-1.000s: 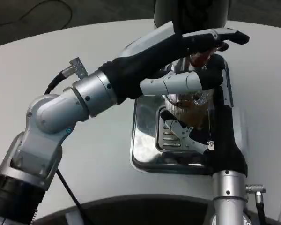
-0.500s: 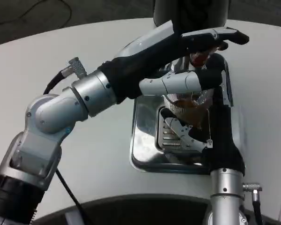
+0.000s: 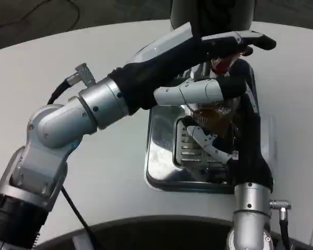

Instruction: Grasp the cup under the faucet to collect the drink, then remove the cup.

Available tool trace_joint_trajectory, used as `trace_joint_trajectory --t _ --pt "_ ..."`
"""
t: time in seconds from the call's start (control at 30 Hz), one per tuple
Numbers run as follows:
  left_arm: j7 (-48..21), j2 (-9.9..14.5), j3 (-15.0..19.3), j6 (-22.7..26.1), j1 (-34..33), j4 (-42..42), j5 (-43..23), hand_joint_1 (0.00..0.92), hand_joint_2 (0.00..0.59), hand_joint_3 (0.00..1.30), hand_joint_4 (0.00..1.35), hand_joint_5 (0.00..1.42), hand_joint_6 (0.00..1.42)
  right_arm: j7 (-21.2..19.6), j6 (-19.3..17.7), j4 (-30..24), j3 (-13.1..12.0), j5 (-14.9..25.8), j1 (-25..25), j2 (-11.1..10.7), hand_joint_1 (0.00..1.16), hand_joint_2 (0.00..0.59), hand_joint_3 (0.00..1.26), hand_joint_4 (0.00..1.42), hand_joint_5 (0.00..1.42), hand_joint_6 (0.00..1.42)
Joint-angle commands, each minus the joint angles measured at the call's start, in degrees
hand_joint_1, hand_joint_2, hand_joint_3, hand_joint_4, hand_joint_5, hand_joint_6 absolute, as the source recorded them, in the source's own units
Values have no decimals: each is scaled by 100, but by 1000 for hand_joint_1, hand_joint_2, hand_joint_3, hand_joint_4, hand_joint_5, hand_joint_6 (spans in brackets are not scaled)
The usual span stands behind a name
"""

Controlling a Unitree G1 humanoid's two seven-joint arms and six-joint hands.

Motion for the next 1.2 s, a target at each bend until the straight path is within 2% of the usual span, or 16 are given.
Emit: trace_joint_trajectory --t 0.03,0.33,0.73,1.03,1.2 --pt "-149 151 -50 92 202 173 188 0 24 231 88 135 0 -123 47 126 -47 19 -79 17 870 180 214 374 375 271" --pt "-152 202 -18 77 225 175 167 0 25 237 89 135 0 -256 26 192 -57 -33 -141 -41 898 176 347 507 547 400" --pt "-136 197 -11 73 273 133 164 0 25 237 89 135 0 -330 41 -163 -47 -127 64 -51 958 167 544 643 701 571" --pt "-120 197 8 115 327 25 158 0 25 237 89 135 0 -529 102 -672 -12 -327 340 23 1014 155 663 724 847 770" --pt "-75 172 44 178 390 -93 140 0 25 237 89 135 0 -479 141 -1015 51 -408 528 25 1012 118 718 780 951 897"
